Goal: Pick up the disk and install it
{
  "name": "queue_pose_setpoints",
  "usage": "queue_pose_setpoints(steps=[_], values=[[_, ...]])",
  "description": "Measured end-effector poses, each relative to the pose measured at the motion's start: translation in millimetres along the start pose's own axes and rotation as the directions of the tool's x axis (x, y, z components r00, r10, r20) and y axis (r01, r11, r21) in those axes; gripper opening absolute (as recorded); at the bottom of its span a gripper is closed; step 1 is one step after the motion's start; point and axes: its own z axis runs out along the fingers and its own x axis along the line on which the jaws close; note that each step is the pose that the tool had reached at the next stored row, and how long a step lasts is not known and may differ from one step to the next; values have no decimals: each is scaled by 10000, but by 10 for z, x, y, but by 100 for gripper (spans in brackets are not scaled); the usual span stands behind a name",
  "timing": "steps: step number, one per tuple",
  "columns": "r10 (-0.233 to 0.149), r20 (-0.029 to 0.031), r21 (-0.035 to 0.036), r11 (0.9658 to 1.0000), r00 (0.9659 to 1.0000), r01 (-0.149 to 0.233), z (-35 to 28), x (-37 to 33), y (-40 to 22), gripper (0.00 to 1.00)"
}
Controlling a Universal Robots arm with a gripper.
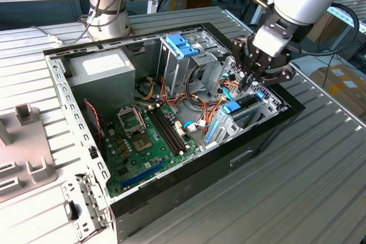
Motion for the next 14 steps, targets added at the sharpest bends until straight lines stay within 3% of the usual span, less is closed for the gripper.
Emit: queue_pose_setpoints(steps=[2, 10, 14], values=[[616, -41, 39, 9981, 9981, -616, 6, 0, 0, 17], [1236, -79, 80, 9923, 9923, -1235, 16, 1, 0, 17], [1643, -105, 108, 9864, 9864, -1642, 45, 14, -22, 17]])
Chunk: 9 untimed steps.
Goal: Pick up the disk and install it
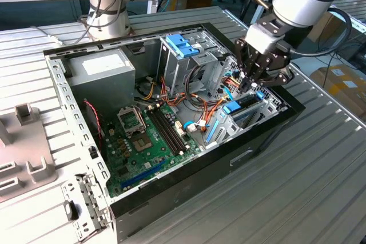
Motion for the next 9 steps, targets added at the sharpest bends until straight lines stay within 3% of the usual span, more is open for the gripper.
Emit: queue_pose_setpoints(steps=[5, 9], values=[[265, -19, 16, 9996, 9996, -265, 25, 12, -34, 17], [706, -46, 44, 9975, 9975, -706, 28, 15, -34, 17]])
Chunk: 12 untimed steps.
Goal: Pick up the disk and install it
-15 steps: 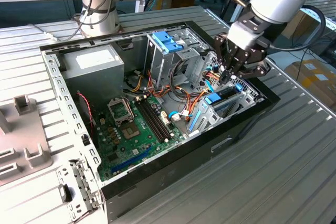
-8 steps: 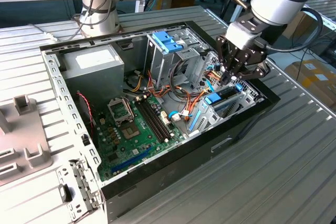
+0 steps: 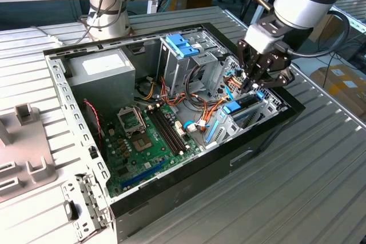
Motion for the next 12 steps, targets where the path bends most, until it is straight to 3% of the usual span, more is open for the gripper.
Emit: queue_pose_setpoints(steps=[5, 10, 12], values=[[450, -29, 28, 9990, 9990, -450, 1, 1, 0, 17], [465, -31, 29, 9989, 9989, -465, 0, 3, 1, 17], [466, -30, 29, 9989, 9989, -466, -2, 34, 5, 17]])
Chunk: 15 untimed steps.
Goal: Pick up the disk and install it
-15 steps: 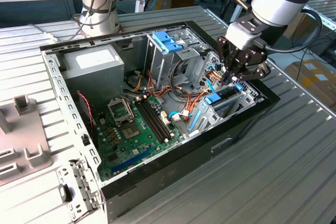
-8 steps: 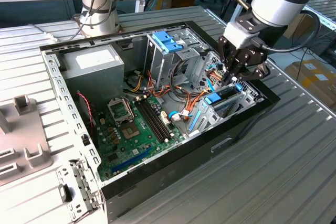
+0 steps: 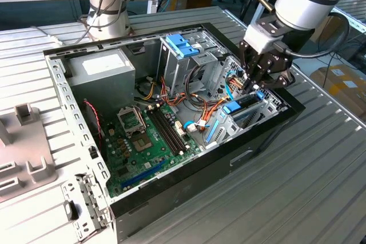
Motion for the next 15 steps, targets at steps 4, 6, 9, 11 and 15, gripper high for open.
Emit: queue_pose_setpoints(steps=[4, 6, 9, 11, 15], values=[[16, -2, 1, 10000, 10000, -16, -4, 63, 1, 17], [17, 0, 1, 10000, 10000, -17, 0, 78, -8, 17], [19, -1, -1, 10000, 10000, -19, 9, 104, -22, 17], [21, 0, -1, 10000, 10000, -21, 19, 111, -32, 17], [20, -1, -1, 10000, 10000, -20, 39, 114, -41, 17]])
